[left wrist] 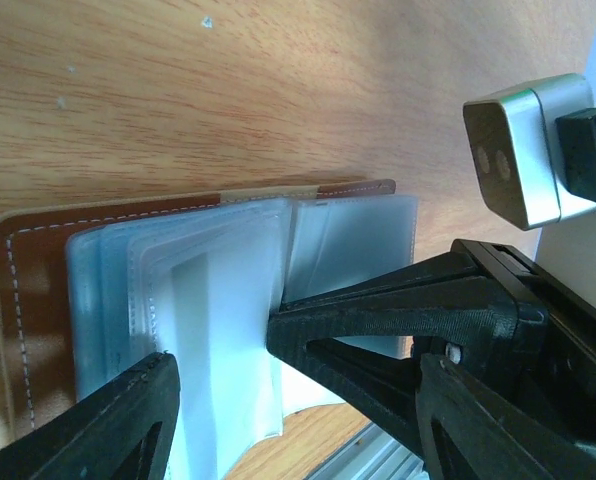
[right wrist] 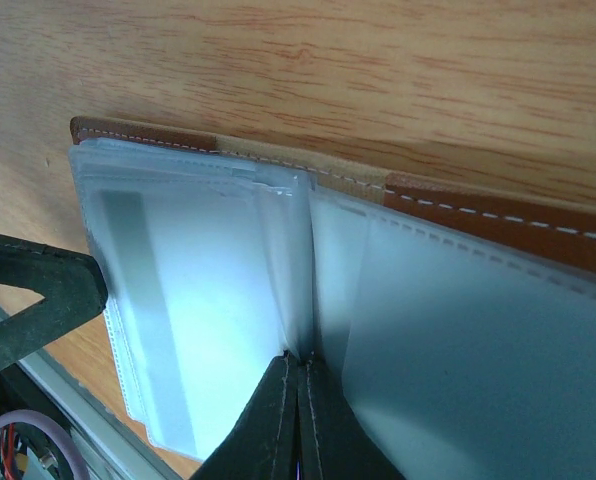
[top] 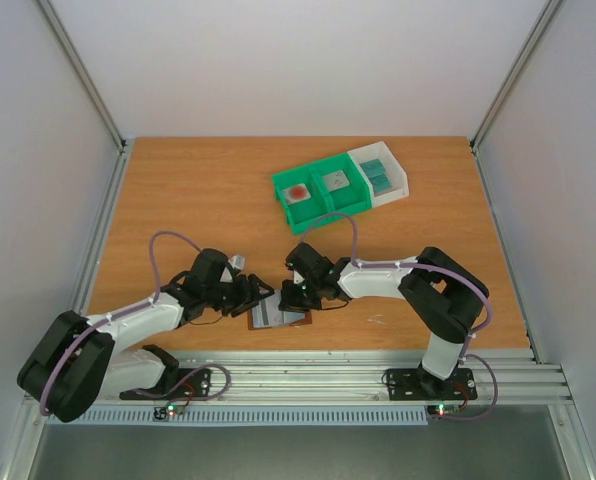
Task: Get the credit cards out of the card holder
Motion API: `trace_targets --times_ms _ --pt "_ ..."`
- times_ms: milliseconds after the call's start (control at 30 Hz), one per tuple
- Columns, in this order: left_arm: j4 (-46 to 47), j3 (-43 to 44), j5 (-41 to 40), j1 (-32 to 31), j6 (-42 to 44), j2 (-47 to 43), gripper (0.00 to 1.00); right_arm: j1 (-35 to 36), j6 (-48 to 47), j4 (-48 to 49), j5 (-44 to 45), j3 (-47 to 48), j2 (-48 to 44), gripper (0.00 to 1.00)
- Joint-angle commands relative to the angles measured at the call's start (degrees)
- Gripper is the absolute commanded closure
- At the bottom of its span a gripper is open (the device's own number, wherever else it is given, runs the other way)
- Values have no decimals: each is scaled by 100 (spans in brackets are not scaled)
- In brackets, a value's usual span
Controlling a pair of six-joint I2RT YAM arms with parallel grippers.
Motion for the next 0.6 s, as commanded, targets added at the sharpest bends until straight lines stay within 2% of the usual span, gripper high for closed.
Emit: trace_targets --times_ms 0,567 --pt "146 -98 -11 -7 35 10 34 78 47 -188 276 -141 9 99" --pt "643 -295 125 -8 -123 226 34 75 105 -188 349 -165 25 99"
